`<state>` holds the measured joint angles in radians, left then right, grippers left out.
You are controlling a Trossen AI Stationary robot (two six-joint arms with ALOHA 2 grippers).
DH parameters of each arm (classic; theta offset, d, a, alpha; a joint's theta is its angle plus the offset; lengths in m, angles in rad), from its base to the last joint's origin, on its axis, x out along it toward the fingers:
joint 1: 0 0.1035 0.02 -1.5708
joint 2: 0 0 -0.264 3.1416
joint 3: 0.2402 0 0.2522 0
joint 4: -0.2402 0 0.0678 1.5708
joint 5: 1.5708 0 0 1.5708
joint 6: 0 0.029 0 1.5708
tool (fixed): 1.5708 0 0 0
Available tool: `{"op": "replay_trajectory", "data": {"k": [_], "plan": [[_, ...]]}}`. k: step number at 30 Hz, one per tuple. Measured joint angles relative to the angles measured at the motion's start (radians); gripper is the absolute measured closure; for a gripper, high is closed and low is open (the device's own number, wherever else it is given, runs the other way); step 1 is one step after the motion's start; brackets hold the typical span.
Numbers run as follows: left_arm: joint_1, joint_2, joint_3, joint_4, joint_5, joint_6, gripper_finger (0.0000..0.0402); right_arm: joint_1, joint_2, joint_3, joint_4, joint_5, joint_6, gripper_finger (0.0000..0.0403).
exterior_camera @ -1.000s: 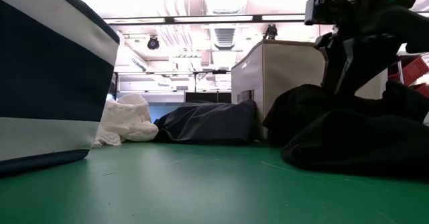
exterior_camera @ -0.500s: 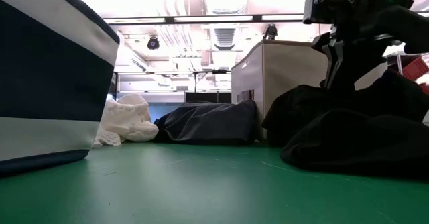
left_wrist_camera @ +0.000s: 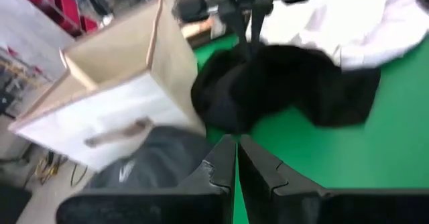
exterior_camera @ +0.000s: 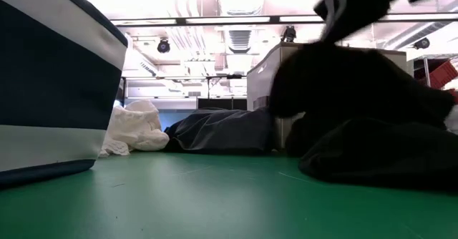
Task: Sort clothes
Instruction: Put the black jacket into the blue laundry organizer
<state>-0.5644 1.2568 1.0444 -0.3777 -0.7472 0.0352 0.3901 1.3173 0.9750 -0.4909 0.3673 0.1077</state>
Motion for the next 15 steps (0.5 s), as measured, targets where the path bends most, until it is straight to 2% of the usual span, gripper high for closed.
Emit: {"op": "replay_trajectory", "data": {"k": [6, 15], "plan": [[0.003, 0.001, -0.008, 0.069, 0.057, 0.042, 0.0379, 0.000, -0.048, 0.001, 0.142, -0.006, -0.130, 0.0394], [0.034, 0.054, -0.009, 0.228, 0.054, 0.159, 0.0312, -0.001, -0.053, 0.001, 0.349, -0.008, -0.292, 0.0394]]}}
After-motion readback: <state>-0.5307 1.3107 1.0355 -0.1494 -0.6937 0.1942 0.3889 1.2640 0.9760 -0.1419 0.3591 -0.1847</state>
